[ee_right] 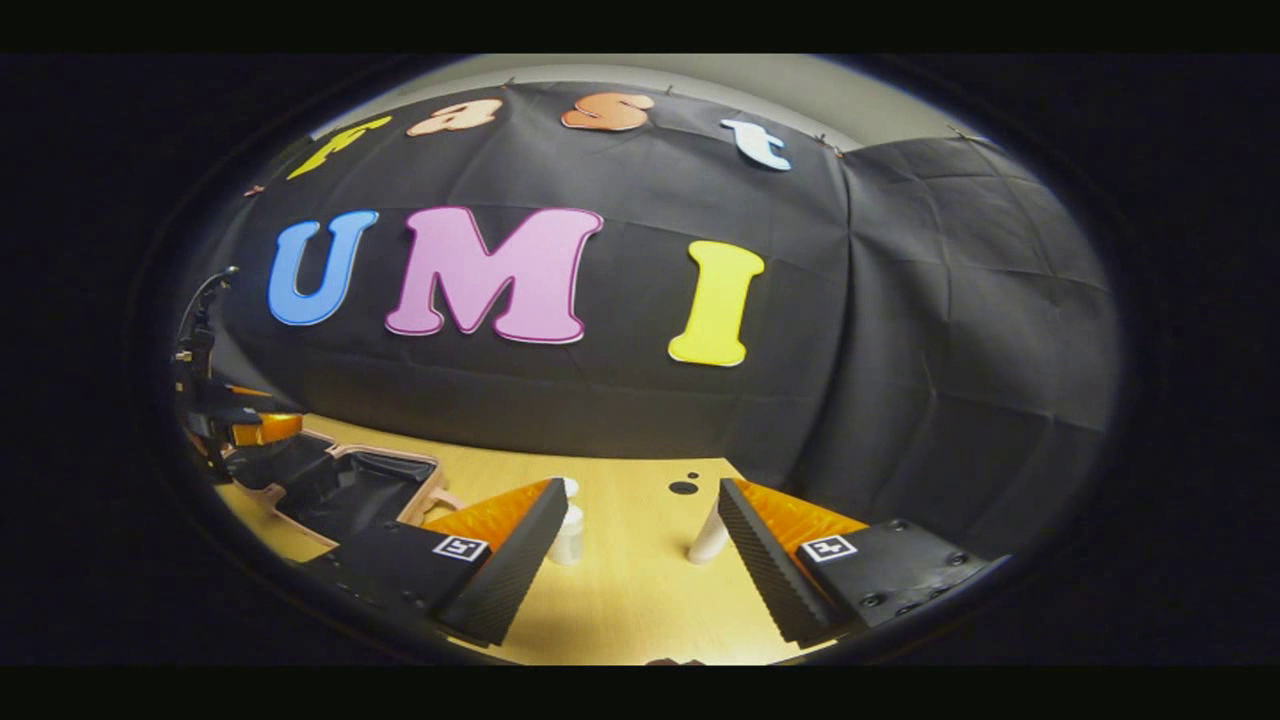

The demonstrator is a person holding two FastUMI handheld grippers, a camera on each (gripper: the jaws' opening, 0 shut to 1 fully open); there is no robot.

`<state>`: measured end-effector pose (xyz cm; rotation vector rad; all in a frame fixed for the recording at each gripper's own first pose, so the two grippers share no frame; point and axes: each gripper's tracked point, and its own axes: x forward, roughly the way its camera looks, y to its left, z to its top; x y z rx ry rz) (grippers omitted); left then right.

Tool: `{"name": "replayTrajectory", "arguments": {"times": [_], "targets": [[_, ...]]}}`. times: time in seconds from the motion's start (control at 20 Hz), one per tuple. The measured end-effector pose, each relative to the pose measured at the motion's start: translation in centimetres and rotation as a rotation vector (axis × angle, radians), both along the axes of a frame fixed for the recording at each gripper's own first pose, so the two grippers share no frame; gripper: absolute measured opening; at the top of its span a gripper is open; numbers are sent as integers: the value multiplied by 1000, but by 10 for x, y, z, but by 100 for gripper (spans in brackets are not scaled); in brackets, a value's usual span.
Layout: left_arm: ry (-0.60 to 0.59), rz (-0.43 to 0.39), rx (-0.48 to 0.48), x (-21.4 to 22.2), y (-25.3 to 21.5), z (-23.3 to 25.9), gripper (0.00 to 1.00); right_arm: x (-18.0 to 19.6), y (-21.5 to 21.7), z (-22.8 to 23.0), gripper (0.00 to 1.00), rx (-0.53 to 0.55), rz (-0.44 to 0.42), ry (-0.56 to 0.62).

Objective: First open the suitcase, pack the skin care products into it, and then close the suitcase.

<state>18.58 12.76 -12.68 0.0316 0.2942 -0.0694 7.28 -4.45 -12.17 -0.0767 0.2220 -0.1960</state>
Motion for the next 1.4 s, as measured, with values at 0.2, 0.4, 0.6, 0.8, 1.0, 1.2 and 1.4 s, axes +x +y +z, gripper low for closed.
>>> {"name": "replayTrajectory", "arguments": {"times": [0.2,0.4,0.6,0.8,1.0,1.2,1.4], "targets": [[3,-171,-17,3,-117,-31,98,9,-37,-33,97,19,1,58],[62,-314,-3,-6,-218,-79,97,10,-64,-65,97,36,-7,104],[117,-326,-10,15,-281,-125,98,11,-77,-101,97,51,15,170],[167,-280,-54,48,-299,-157,98,19,-93,-119,98,78,-1,199],[126,-291,-72,87,-321,-162,98,22,-103,-127,98,106,-10,215],[111,-310,-94,114,-342,-169,99,27,-110,-145,98,103,-11,253],[85,-311,-99,127,-346,-169,79,54,-106,-164,98,124,-27,252]]}}
